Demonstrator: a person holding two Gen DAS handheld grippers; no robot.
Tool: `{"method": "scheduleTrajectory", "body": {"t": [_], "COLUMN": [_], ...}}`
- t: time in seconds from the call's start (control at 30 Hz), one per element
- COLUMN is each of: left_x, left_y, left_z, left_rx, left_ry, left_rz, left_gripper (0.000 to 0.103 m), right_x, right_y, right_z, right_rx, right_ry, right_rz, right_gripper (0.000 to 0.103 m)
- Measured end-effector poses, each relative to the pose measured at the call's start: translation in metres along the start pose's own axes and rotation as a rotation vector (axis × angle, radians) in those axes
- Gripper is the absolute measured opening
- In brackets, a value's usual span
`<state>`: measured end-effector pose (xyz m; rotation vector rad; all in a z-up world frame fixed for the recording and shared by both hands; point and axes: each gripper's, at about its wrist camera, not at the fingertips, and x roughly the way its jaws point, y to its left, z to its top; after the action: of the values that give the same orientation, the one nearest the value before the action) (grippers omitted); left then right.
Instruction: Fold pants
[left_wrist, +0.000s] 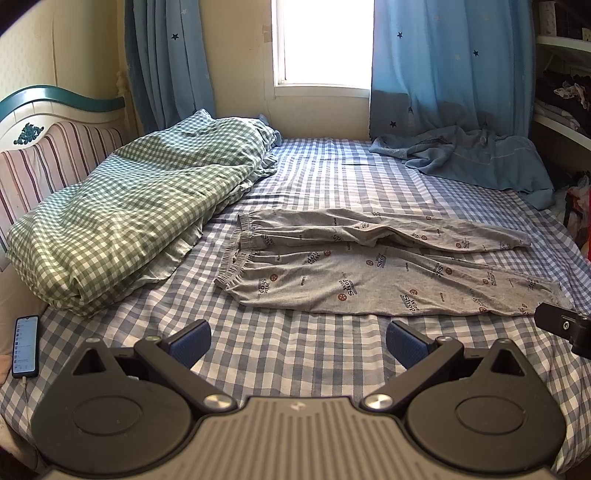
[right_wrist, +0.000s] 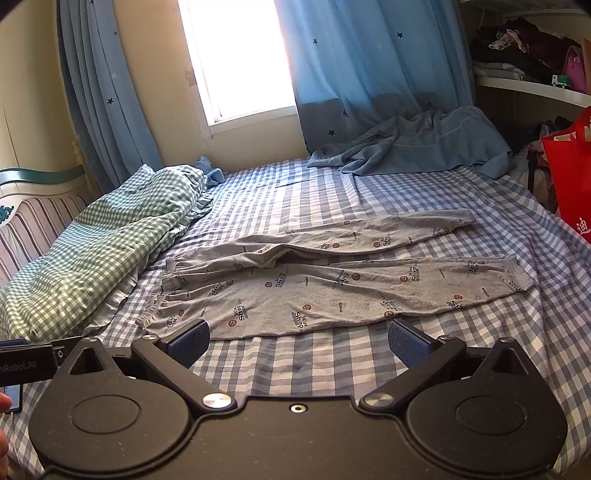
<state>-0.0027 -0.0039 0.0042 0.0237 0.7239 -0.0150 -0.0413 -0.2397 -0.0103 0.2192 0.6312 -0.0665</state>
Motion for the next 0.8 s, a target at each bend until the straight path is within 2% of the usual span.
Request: {"method": "scheduleTrajectory", "body": {"t": [0.43,0.8], "left_x": [0.007,0.053], "left_y": [-0.002,-0.022], "left_z": [0.001,0.010], "left_rx": [0.003,-0.015], "left_ry": [0.029,0.131], "left_rz": [0.007,0.024], "left_gripper": [0.103,0.103], "right_x": [0.008,0.048], "right_y": [-0.002,-0.022], "right_z": [0.002,0.011], "right_rx": [0.007,-0.011], "right_ry": [0.028,0.115], "right_rz": [-0.009,-0.009], "right_gripper": [0.102,0.102]}}
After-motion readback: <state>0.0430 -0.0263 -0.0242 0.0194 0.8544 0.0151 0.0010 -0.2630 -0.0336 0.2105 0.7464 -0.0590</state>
